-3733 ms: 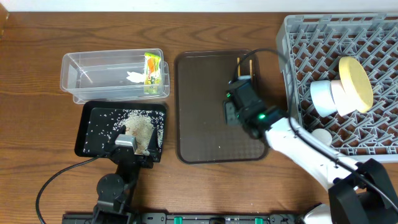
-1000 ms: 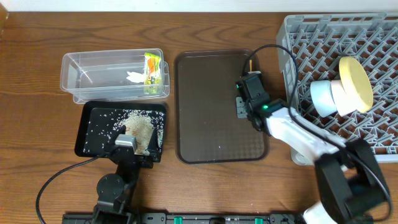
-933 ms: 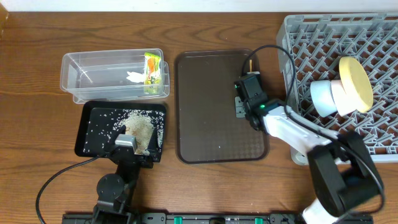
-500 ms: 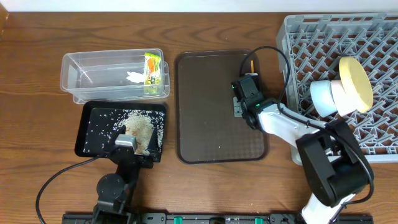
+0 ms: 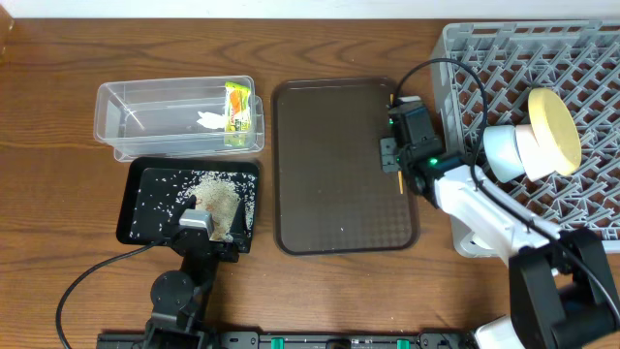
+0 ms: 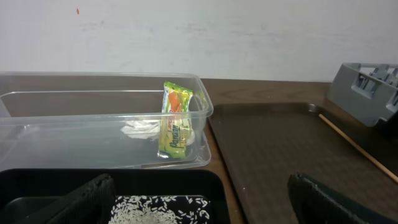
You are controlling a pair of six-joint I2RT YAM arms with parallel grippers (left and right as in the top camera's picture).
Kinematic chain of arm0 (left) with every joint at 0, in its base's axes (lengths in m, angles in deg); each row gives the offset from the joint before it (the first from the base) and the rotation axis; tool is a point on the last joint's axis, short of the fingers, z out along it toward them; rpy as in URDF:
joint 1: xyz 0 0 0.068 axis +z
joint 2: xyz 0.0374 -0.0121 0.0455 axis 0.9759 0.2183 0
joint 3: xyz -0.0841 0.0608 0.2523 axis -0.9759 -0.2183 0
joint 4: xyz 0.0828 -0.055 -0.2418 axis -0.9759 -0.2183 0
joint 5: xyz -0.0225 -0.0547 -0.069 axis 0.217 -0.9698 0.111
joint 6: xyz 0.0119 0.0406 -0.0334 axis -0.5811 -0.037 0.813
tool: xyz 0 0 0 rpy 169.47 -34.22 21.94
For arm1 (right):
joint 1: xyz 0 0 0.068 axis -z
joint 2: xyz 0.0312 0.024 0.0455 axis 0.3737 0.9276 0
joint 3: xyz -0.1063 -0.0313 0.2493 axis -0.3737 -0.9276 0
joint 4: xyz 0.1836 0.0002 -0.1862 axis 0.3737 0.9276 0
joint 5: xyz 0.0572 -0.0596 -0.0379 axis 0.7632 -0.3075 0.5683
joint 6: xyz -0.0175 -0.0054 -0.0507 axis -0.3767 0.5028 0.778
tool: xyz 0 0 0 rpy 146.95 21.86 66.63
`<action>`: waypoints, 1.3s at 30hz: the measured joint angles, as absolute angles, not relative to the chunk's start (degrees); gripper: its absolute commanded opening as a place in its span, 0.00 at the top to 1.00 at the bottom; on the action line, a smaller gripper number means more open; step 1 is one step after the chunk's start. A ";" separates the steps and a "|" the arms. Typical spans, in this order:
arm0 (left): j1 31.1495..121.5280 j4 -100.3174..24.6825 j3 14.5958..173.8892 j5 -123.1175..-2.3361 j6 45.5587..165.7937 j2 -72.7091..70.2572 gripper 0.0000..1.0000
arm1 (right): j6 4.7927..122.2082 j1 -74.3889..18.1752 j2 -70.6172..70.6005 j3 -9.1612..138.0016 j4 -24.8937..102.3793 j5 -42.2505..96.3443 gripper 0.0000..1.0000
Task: Sort waste into correct bins and load items into the dishwasher rack
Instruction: 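Reach the right gripper to the second chopstick and grasp it, then carry the second chopstick into the dish rack and release it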
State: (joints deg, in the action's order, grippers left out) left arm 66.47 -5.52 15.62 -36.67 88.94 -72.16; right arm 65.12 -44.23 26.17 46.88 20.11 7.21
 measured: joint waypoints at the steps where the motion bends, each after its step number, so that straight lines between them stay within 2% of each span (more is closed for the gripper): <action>1: 66.47 -5.52 15.62 -36.67 88.94 -72.16 0.09 | 65.18 -43.88 26.97 46.88 20.13 7.17 0.63; 3: 66.47 -5.52 15.62 -36.67 88.94 -72.16 0.09 | 65.36 -43.40 29.23 46.88 20.13 7.08 0.66; 8: 66.47 -5.55 15.62 -36.67 88.94 -72.16 0.09 | 65.80 -43.59 35.17 46.95 19.54 8.83 0.81; 13: 66.47 -5.52 15.62 -36.67 88.97 -72.16 0.09 | 65.77 -43.55 36.11 47.60 18.82 9.64 0.92; 15: 66.47 -5.52 15.62 -36.67 88.97 -72.16 0.09 | 65.90 -43.57 36.11 47.60 18.71 9.94 0.99; 22: 66.47 -5.52 15.62 -36.67 88.97 -72.16 0.09 | 65.75 -43.53 33.90 47.71 21.51 11.87 0.99; 27: 66.47 -5.52 15.62 -36.67 88.97 -72.16 0.09 | 66.87 -42.41 21.60 47.43 24.39 14.07 0.99; 33: 66.47 -5.52 15.62 -36.67 88.97 -72.16 0.09 | 73.53 -33.32 8.02 47.82 25.86 14.51 0.99; 39: 66.47 -5.52 15.62 -36.67 88.97 -72.16 0.09 | 83.59 -25.06 8.92 47.82 26.58 14.23 0.99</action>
State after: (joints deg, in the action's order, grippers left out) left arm 66.47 -5.52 15.62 -36.67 88.97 -72.16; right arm 83.59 -25.06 8.92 47.82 26.58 14.23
